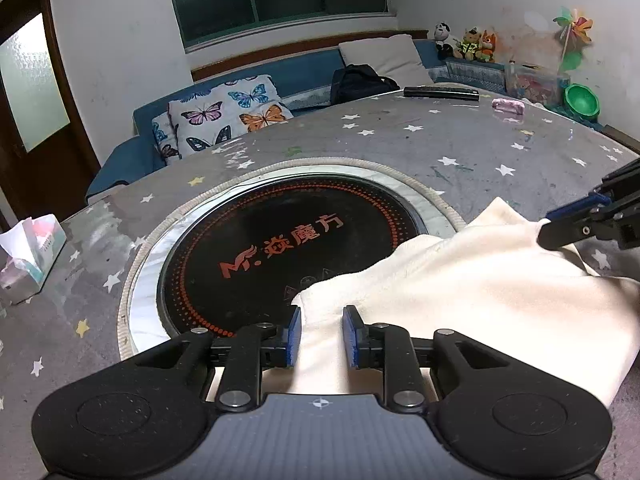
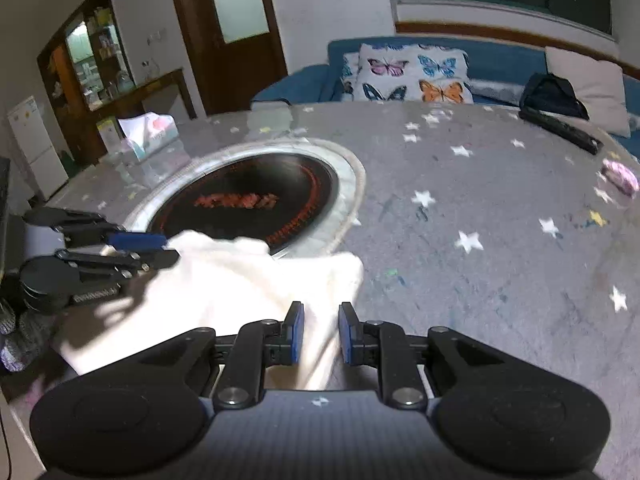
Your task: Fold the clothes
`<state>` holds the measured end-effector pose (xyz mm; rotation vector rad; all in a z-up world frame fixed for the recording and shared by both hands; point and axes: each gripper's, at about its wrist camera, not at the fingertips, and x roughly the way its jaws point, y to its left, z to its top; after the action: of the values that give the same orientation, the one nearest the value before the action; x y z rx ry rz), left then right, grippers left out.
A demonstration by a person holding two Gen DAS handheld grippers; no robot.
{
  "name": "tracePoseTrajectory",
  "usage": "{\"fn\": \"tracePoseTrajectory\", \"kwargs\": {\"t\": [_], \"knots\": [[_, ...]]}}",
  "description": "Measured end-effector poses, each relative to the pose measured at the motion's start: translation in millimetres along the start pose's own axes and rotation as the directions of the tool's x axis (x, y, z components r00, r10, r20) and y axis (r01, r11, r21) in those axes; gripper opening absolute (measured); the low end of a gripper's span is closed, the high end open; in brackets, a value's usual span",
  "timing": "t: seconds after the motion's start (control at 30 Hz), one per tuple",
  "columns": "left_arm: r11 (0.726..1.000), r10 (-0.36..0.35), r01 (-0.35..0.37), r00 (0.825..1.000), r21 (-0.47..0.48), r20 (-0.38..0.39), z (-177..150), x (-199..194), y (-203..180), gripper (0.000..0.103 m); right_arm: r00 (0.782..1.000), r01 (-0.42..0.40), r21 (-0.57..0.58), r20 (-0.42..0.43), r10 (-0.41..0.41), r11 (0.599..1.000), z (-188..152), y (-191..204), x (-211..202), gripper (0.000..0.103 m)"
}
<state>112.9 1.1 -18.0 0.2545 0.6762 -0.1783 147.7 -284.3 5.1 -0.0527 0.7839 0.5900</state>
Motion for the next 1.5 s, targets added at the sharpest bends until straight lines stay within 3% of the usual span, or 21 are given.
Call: {"fn": "tracePoseTrajectory", "kwargs": {"t": [0.1, 0.17, 0.27, 0.4, 0.5, 0.7, 0.87, 1.0, 1.17, 1.27, 1.5], "knots": [[1.0, 0.016, -0.016, 1.0, 0.004, 0.01, -2, -1, -2, 0.03, 1.0, 0.017, -0.02, 0.016, -0.017, 1.0, -3, 4, -2, 0.007], [0.999, 0.032, -0.032, 0.999, 0.011, 0.018, -4, -1, -3, 0.036, 0.998, 0.042, -0.068, 0.048, -0.039, 0.997, 0, 12, -8, 0.006], [0.999, 0.039, -0.039, 0.999, 0.013, 0.028, -5, -1, -2, 0.037, 0.992, 0.081, -0.14, 0.104, -0.067, 0.987, 7, 25, -14, 0.004], [0.999, 0.043, -0.044, 0.998, 0.012, 0.048, -9, -2, -2, 0.037, 0.988, 0.135, -0.175, 0.098, -0.119, 0.975, 4, 26, 6, 0.004], [0.999, 0.048, -0.049, 0.997, 0.01, 0.058, -12, -2, -2, 0.039, 0.991, 0.129, -0.14, 0.063, -0.121, 0.982, -4, 15, 18, 0.006], [0.998, 0.055, -0.055, 0.996, -0.007, 0.075, -12, -12, -1, 0.044, 0.99, 0.109, -0.113, 0.106, -0.097, 0.988, 1, 17, -14, 0.009], [0.998, 0.059, -0.057, 0.991, -0.019, 0.12, -20, -43, -6, 0.044, 0.993, -0.015, -0.15, 0.11, 0.032, 0.989, -8, 43, -39, 0.011], [0.996, 0.09, -0.088, 0.988, -0.023, 0.127, -38, -64, -6, 0.044, 0.994, -0.059, -0.171, 0.078, 0.073, 0.983, -22, 56, -38, 0.012], [0.984, 0.173, -0.168, 0.981, -0.063, 0.084, -65, -74, 5, 0.047, 0.998, -0.05, -0.131, 0.024, 0.053, 0.99, -40, 46, -24, 0.012], [0.976, 0.196, -0.187, 0.978, -0.108, 0.074, -74, -81, 16, 0.057, 0.998, -0.048, -0.124, 0.027, 0.052, 0.991, -39, 44, -26, 0.013], [0.971, 0.218, -0.21, 0.974, -0.116, 0.062, -87, -96, 18, 0.058, 0.998, -0.053, -0.17, 0.035, 0.06, 0.984, -34, 55, -28, 0.018]]}}
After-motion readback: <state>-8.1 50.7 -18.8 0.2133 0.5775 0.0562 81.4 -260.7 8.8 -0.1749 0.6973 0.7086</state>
